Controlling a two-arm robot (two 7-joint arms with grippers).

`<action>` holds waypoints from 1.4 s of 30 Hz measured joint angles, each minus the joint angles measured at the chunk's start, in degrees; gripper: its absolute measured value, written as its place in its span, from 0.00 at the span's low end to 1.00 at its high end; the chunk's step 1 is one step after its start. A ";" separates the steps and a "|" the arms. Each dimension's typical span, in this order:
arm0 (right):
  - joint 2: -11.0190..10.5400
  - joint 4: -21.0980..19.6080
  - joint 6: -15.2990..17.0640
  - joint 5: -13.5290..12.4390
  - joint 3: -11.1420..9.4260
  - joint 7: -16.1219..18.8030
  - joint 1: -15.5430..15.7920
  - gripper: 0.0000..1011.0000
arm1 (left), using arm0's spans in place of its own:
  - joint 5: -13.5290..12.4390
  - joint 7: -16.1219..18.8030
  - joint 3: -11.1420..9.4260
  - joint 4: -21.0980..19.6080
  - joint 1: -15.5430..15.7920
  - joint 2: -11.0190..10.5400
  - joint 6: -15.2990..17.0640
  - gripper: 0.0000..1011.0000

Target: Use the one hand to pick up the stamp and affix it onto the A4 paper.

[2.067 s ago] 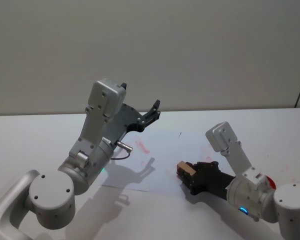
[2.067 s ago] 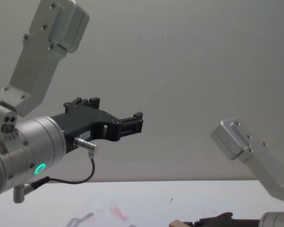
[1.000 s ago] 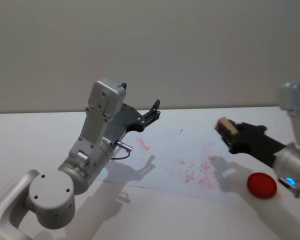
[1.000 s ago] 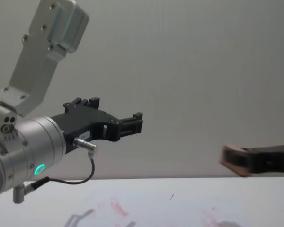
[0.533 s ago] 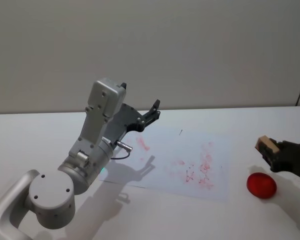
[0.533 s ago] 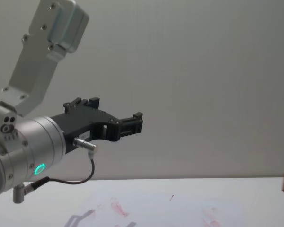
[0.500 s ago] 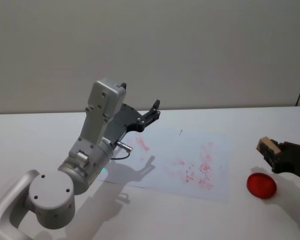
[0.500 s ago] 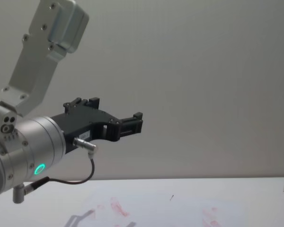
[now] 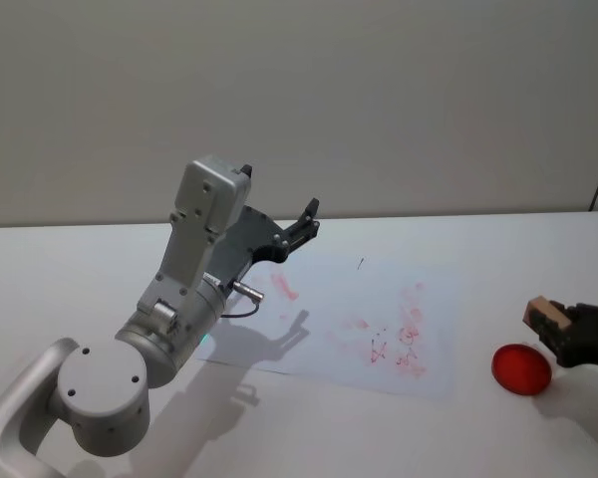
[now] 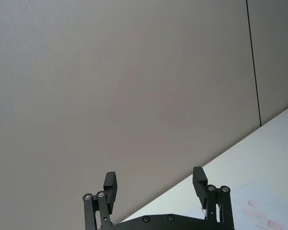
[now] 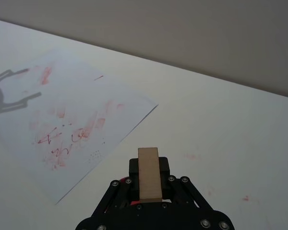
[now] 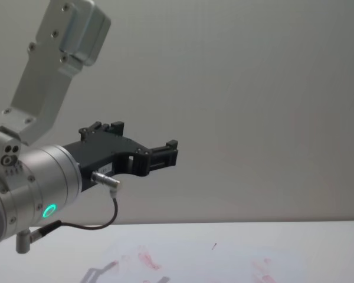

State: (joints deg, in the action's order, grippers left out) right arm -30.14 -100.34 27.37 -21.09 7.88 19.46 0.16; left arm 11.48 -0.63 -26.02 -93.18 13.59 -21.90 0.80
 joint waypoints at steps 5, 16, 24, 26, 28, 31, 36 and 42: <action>-0.56 0.40 1.01 0.52 0.13 0.99 0.42 0.22 | 0.00 0.00 0.00 0.00 0.00 0.00 0.00 0.99; -0.97 1.29 2.12 1.25 0.68 1.89 1.03 0.22 | 0.00 0.00 0.00 0.00 0.00 0.00 0.00 0.99; -0.80 1.78 2.31 1.48 1.04 2.25 0.99 0.31 | 0.00 0.00 0.00 0.00 0.00 0.00 0.00 0.99; -0.76 1.89 2.35 1.53 1.10 2.33 0.98 0.38 | 0.00 0.00 0.00 0.00 0.00 0.00 0.00 0.99; -0.74 1.95 2.38 1.57 1.15 2.40 0.96 0.44 | 0.00 0.00 0.00 0.00 0.00 0.00 0.00 0.99; -0.71 2.02 2.40 1.61 1.19 2.47 0.95 0.53 | 0.00 0.00 0.00 0.00 0.00 0.00 0.00 0.99; -0.69 2.15 2.45 1.66 1.28 2.56 0.93 0.72 | 0.00 0.00 0.00 0.00 0.00 0.00 0.00 0.99; -0.65 2.23 2.49 1.70 1.32 2.61 0.90 0.88 | 0.00 0.00 0.00 0.00 0.00 0.01 0.00 0.99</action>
State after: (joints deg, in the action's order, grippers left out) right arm -30.79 -98.11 29.86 -19.39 9.20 22.06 1.07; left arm 11.48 -0.63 -26.02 -93.18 13.59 -21.89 0.79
